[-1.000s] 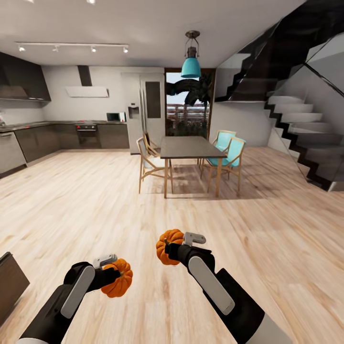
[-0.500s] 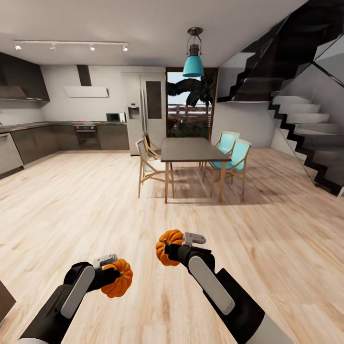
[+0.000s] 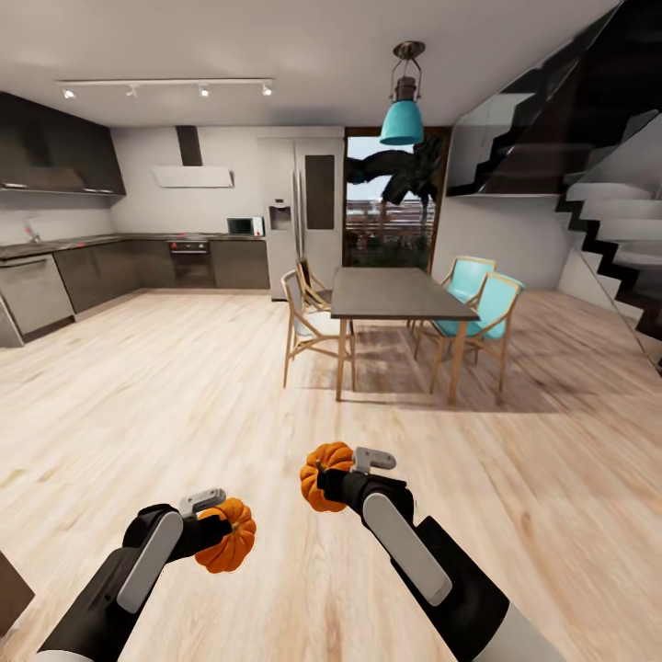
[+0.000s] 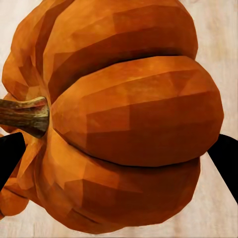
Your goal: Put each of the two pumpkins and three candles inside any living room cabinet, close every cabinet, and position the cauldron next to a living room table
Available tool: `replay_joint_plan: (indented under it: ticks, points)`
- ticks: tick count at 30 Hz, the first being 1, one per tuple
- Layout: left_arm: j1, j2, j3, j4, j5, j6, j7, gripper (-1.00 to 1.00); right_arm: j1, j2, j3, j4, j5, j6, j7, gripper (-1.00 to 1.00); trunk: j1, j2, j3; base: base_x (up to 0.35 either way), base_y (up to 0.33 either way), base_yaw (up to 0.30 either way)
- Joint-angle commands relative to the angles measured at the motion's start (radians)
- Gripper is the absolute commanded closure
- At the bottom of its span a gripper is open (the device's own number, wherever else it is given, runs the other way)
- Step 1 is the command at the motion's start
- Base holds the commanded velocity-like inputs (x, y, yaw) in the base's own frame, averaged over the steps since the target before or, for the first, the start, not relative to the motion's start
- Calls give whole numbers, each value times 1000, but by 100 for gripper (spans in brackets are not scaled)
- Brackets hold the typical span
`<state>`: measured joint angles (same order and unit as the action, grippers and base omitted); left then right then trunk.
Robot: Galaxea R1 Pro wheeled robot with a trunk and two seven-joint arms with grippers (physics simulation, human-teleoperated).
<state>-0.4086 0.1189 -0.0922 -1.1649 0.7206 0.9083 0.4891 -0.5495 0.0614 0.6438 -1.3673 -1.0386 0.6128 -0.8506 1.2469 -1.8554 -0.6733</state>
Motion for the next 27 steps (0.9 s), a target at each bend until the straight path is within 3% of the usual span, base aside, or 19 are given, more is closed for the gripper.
replay_joint_plan:
  ticks: [1,9,15,27]
  points:
    - [-1,1,-3,-1,11,0,11,100,-1,0,1,-1,-5,2,-8,100,0,-1,-1,326,-35,287]
    - [-1,-1,-4,-1,10,0,12,100,-1,0,2,-1,-4,2,-8,100,0,-1,-1,293,-159,291]
    - [-1,-1,-4,-2,12,0,12,100,-1,0,2,-1,-4,2,-9,100,0,-1,-1,79,-77,291]
    - [-1,-4,-6,-1,12,0,14,100,-1,0,2,1,-4,2,-10,100,-46,83,37,2,-2,291]
